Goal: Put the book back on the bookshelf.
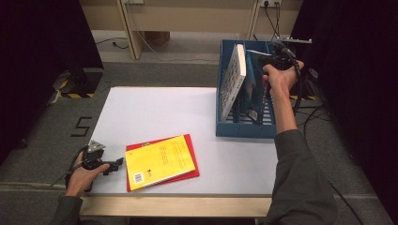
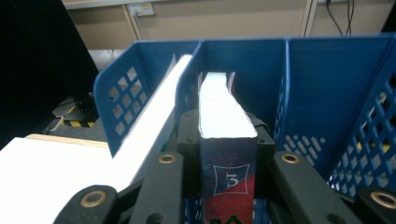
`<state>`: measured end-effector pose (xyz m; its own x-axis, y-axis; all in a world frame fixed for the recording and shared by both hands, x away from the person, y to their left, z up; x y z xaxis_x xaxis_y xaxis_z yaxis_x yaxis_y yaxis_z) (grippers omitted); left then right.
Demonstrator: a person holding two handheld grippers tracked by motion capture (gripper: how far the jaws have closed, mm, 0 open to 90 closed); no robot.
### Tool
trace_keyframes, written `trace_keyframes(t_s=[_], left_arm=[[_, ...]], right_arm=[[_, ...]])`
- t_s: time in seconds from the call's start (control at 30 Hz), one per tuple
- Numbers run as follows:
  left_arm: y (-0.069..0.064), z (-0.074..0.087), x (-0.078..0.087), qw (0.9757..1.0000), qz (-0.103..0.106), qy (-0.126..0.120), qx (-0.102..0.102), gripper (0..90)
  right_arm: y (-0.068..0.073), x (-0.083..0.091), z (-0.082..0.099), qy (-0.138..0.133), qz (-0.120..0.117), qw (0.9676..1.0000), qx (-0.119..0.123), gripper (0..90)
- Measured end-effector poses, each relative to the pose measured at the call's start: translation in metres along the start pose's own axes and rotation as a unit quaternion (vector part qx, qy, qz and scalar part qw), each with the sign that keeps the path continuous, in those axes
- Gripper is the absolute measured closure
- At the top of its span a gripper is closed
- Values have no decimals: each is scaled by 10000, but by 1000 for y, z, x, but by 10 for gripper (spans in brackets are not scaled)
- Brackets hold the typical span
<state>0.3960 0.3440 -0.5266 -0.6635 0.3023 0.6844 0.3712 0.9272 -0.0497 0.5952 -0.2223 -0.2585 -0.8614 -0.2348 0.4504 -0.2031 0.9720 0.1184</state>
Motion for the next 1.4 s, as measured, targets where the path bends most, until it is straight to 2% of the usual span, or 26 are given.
trace_keyframes(t_s=[0.1, 0.17, 0.43, 0.6, 0.73, 0.97, 1.07, 1.27, 1.4], left_arm=[[0, 0, 0, 10000, 3, 10, -5, 31], [0, 0, 0, 10000, -3, -5, -4, 31], [0, 0, 0, 10000, -2, -14, 5, 31], [0, 0, 0, 10000, -2, -13, 3, 31], [0, 0, 0, 10000, -1, -9, -3, 31], [0, 0, 0, 10000, 0, -16, 2, 31], [0, 0, 0, 10000, -2, -14, -4, 31], [0, 0, 0, 10000, -3, -22, 2, 31], [0, 0, 0, 10000, -3, -19, 2, 31]], right_arm=[[1, 7, -3, -76, -2, 10000, 62, 739], [0, 12, -7, -131, 8, 9999, 22, 740], [2, 30, -32, -416, 88, 9991, 42, 740], [6, 31, -49, -503, 176, 9986, 1, 740], [10, 23, -57, -562, 242, 9981, -73, 740], [17, 2, -52, -586, 213, 9980, -72, 740], [19, 2, -49, -641, 135, 9978, -85, 740], [20, 2, -41, -687, 244, 9973, 13, 737], [21, 1, -33, -847, 288, 9960, 55, 735]])
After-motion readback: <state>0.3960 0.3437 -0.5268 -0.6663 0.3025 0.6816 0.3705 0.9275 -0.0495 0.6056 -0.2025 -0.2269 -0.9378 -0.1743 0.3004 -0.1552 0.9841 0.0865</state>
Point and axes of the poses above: each handheld gripper's, and its own axes: x roughly backward along the jaws, z roughly out of its underside, y roughly to its left, the point moved 3 cm from there along -x, roughly forward along the jaws, and after that the axes turned 3 degrees about z, right-handed, at the moved point
